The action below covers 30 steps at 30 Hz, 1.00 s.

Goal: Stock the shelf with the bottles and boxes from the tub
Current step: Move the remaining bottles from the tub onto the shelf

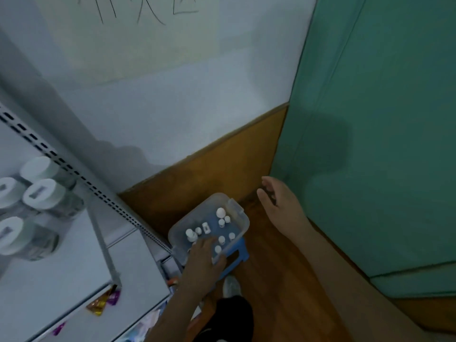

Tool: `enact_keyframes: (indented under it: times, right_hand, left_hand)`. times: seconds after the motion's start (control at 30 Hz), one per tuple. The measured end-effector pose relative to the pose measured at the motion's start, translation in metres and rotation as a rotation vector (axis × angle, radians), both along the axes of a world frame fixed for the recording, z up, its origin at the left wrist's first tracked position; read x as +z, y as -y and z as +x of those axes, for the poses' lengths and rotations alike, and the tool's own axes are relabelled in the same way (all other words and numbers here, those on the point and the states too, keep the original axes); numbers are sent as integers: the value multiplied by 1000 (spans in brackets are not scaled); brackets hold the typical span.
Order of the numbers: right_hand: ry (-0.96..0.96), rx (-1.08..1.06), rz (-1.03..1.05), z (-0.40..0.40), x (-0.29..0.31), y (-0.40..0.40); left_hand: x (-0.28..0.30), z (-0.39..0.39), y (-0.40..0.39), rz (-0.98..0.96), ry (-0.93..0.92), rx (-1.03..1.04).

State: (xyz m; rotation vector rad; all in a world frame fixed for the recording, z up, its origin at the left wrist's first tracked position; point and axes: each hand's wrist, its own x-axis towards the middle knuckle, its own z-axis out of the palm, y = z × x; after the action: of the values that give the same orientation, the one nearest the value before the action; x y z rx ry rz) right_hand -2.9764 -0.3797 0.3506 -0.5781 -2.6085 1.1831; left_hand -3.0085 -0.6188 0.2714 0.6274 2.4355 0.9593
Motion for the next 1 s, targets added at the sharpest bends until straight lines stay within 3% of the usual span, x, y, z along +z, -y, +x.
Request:
enact_keyframes:
  times: [0.33,0.53,0.77,1.0]
  right_hand:
    - [335,183,-56,-130,-86,-34]
    - [503,336,-66,-174,-177,-30]
    - [550,515,165,-219,-317,-24]
    - [609,679,394,-246,-422,1]
  left_hand:
    - [-103,-104,-33,-103,382,406]
    - [-179,-128,-22,-202,636,702]
    - [-285,-149,-26,-232,536,945]
    - [-368,-173,-35,-226,360,836]
